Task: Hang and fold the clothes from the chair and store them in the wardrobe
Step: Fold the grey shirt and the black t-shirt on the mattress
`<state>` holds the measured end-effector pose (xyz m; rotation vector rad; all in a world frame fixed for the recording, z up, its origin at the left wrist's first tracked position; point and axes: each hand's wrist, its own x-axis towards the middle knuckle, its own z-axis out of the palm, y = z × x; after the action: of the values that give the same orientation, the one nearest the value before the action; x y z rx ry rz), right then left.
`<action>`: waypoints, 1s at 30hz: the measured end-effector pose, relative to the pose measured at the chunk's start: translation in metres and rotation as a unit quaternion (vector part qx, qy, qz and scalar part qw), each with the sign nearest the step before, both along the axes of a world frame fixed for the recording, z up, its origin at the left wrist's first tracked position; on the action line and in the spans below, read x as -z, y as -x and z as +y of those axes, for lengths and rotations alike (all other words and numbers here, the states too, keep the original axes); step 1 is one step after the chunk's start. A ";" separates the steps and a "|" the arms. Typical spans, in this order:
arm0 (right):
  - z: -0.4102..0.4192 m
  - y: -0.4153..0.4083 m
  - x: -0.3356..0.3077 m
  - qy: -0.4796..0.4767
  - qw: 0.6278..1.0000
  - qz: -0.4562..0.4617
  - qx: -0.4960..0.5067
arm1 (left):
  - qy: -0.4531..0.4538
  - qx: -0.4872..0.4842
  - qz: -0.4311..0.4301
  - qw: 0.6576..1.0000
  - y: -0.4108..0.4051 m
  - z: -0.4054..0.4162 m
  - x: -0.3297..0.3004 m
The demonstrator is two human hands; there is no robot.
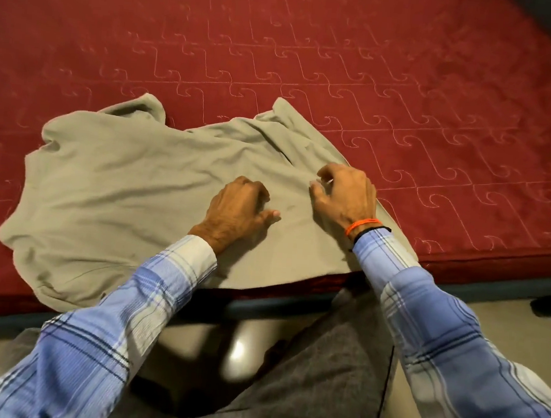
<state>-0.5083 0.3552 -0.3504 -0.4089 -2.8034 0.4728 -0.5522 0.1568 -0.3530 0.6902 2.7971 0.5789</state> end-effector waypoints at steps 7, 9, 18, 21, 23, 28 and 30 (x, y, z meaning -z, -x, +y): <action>0.006 0.102 -0.013 0.062 0.998 -0.009 -0.031 | -0.068 -0.081 0.083 0.991 0.089 0.003 -0.015; 0.008 0.130 -0.012 0.063 0.997 -0.025 -0.039 | -0.070 -0.106 0.103 0.987 0.114 0.005 -0.019; 0.014 0.218 0.013 0.106 0.980 -0.137 -0.098 | 0.067 -0.149 -0.009 0.987 0.185 0.020 -0.016; 0.021 0.228 0.013 0.150 0.972 -0.170 -0.069 | 0.098 -0.135 -0.052 0.985 0.191 0.026 -0.017; 0.025 0.229 0.011 0.201 0.966 -0.155 -0.047 | 0.101 -0.135 -0.062 0.984 0.196 0.028 -0.018; 0.064 0.246 0.027 0.396 0.916 0.001 0.063 | 0.015 -0.161 -0.010 0.987 0.215 0.032 -0.016; 0.070 0.240 0.019 0.381 0.918 0.018 0.111 | -0.045 -0.177 -0.020 0.983 0.223 0.035 -0.015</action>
<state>-0.7487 0.4253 -0.3690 -0.8395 -2.3796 1.4925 -0.7748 0.1921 -0.3378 0.1893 2.8864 0.7736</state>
